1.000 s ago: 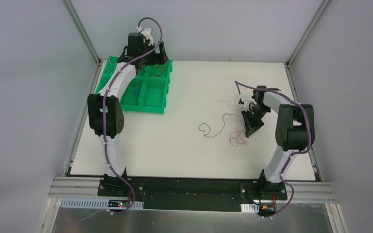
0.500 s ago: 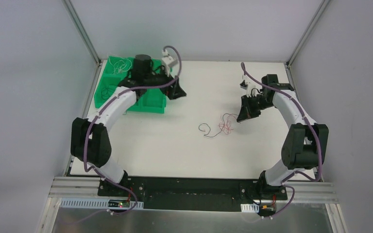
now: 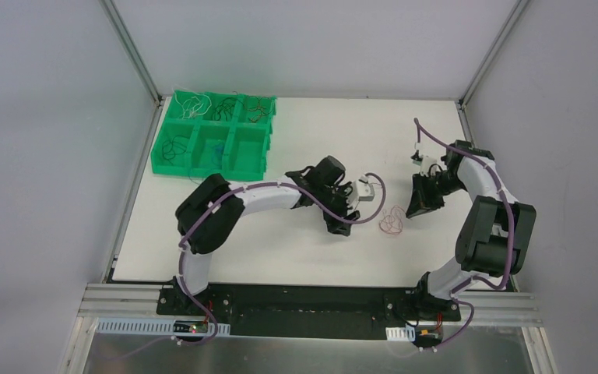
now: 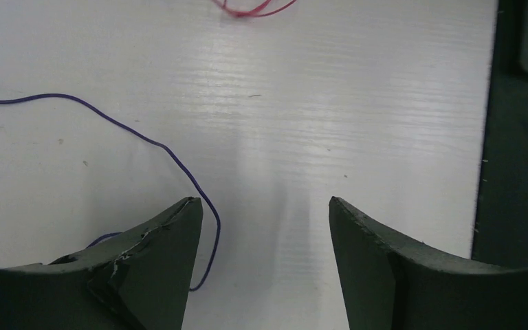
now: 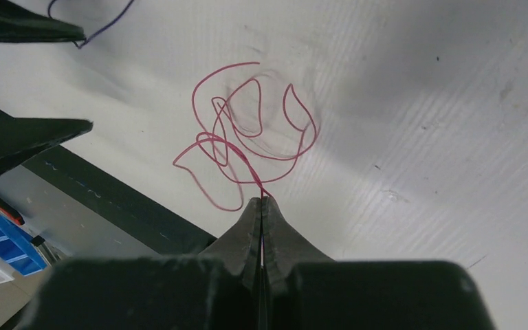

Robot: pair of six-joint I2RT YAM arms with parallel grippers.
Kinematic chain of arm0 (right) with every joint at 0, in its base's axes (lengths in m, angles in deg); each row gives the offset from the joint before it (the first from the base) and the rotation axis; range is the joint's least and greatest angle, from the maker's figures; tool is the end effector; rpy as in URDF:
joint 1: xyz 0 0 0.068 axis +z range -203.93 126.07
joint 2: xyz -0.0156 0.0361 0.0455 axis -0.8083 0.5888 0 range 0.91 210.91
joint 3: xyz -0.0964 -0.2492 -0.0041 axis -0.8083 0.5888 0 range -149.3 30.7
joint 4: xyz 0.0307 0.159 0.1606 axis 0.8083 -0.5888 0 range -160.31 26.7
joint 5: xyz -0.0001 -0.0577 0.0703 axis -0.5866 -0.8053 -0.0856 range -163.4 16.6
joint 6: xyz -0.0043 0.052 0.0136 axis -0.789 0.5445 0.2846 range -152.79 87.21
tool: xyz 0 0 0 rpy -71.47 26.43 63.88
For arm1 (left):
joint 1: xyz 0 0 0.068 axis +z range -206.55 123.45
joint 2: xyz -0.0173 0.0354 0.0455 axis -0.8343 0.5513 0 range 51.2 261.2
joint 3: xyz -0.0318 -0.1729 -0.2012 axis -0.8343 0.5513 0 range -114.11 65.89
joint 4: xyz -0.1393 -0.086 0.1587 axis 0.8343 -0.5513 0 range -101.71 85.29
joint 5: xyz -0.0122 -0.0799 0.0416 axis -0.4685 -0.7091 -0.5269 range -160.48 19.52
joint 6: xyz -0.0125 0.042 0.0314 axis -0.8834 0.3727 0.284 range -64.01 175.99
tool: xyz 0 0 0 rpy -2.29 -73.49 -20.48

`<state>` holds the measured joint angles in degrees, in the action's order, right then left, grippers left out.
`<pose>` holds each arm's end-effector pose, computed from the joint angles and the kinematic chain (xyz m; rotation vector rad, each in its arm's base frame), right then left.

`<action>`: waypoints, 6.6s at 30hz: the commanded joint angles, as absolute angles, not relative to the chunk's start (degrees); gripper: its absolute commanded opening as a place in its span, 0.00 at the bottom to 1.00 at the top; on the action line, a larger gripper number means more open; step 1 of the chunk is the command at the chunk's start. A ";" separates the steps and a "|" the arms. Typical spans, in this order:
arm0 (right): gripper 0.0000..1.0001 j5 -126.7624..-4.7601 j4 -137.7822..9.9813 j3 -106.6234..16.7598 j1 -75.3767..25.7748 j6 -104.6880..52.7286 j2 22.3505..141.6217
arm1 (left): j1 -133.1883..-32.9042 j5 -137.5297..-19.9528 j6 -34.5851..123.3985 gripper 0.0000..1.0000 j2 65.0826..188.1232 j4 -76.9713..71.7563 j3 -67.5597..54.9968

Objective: Untangle the cables

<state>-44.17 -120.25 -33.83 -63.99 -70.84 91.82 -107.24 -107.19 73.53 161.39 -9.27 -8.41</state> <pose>0.2494 -0.0266 0.2281 -0.7104 2.6765 0.5937 0.2317 -0.3164 0.2153 1.5736 1.6975 -1.0289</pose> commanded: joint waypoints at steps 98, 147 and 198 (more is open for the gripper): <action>0.00 -48.17 -122.96 -40.83 -62.98 -67.44 94.91 | -31.25 -119.80 54.40 0.00 169.96 -16.06 -33.85; 0.00 -46.00 -111.50 -34.99 -41.22 -59.25 102.31 | -77.41 -114.72 46.79 0.76 139.36 -6.42 8.16; 0.40 -44.57 -113.68 -44.47 -50.67 -58.00 94.21 | -72.81 -121.73 46.68 0.00 136.16 -18.98 -15.45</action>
